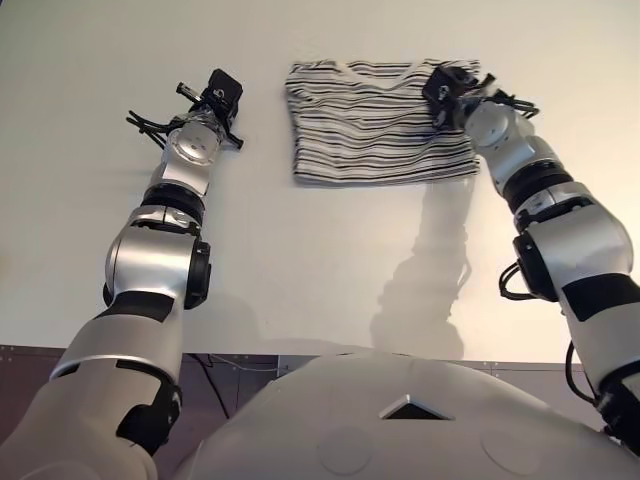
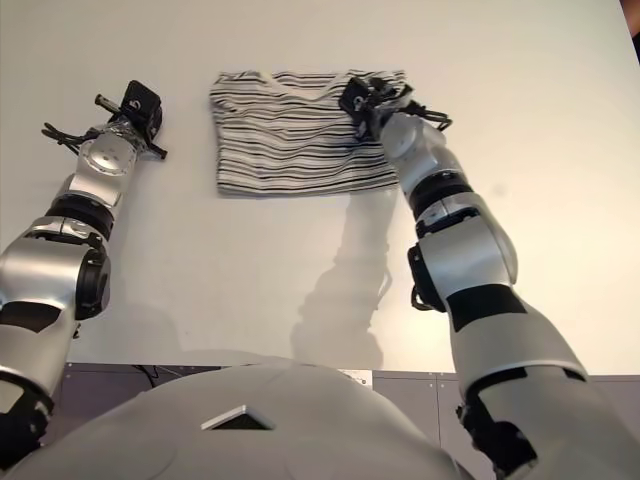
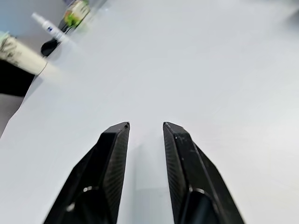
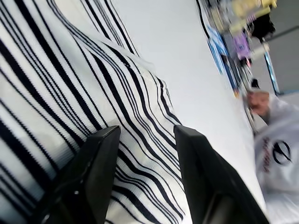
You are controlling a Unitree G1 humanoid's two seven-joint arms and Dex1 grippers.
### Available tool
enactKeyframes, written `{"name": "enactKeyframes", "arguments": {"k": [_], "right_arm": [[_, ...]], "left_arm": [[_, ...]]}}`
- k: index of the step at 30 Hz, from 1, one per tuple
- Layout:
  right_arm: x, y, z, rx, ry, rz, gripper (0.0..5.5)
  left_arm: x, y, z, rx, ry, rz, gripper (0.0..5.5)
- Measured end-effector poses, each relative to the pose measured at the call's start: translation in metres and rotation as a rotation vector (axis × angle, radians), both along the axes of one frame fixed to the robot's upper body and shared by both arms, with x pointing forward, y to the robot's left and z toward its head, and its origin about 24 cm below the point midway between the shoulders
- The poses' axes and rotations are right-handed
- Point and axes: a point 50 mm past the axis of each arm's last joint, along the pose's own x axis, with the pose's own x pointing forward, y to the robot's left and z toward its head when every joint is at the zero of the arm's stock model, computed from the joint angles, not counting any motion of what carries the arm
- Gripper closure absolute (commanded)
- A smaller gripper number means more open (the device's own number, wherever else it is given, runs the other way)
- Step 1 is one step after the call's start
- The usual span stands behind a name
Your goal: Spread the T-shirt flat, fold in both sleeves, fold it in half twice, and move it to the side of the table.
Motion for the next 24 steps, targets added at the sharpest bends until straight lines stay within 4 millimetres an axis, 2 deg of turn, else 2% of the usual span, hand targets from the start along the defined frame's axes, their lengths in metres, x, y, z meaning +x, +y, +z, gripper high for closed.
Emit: {"name": "enactKeyframes", "arguments": {"k": [3, 6, 9, 10, 12, 16, 18, 19, 20, 21, 22, 24], "right_arm": [[-0.004, -0.023, 0.0, -0.031, 0.022, -0.011, 3.41], [-0.025, -0.062, -0.002, -0.096, 0.084, 0.12, 3.41], [-0.052, -0.074, 0.006, -0.036, 0.107, 0.245, 3.41], [-0.062, -0.072, 0.008, 0.001, 0.114, 0.278, 3.41], [-0.079, -0.054, 0.011, 0.057, 0.147, 0.359, 3.41], [-0.118, 0.011, 0.012, 0.193, 0.255, 0.515, 3.41], [-0.137, 0.042, 0.014, 0.273, 0.295, 0.534, 3.41], [-0.144, 0.055, 0.018, 0.32, 0.304, 0.529, 3.41], [-0.147, 0.064, 0.032, 0.376, 0.285, 0.487, 3.41], [-0.144, 0.062, 0.044, 0.409, 0.25, 0.454, 3.41], [-0.133, 0.051, 0.063, 0.424, 0.177, 0.398, 3.41], [-0.118, 0.029, 0.086, 0.391, 0.102, 0.341, 3.41]], "left_arm": [[-0.016, 0.021, -0.009, -0.116, -0.067, 0.174, 4.19], [-0.036, 0.041, -0.017, -0.191, -0.142, 0.316, 4.19], [-0.049, 0.046, -0.018, -0.216, -0.197, 0.35, 4.19], [-0.053, 0.047, -0.018, -0.218, -0.218, 0.354, 4.19], [-0.063, 0.045, -0.018, -0.227, -0.245, 0.354, 4.19], [-0.08, 0.029, -0.017, -0.254, -0.272, 0.368, 4.19], [-0.085, 0.022, -0.011, -0.267, -0.281, 0.37, 4.19], [-0.087, 0.021, -0.007, -0.265, -0.287, 0.374, 4.19], [-0.091, 0.021, 0.0, -0.257, -0.294, 0.393, 4.19], [-0.093, 0.023, 0.003, -0.251, -0.297, 0.411, 4.19], [-0.096, 0.027, 0.006, -0.237, -0.303, 0.435, 4.19], [-0.096, 0.029, 0.012, -0.224, -0.317, 0.458, 4.19]]}}
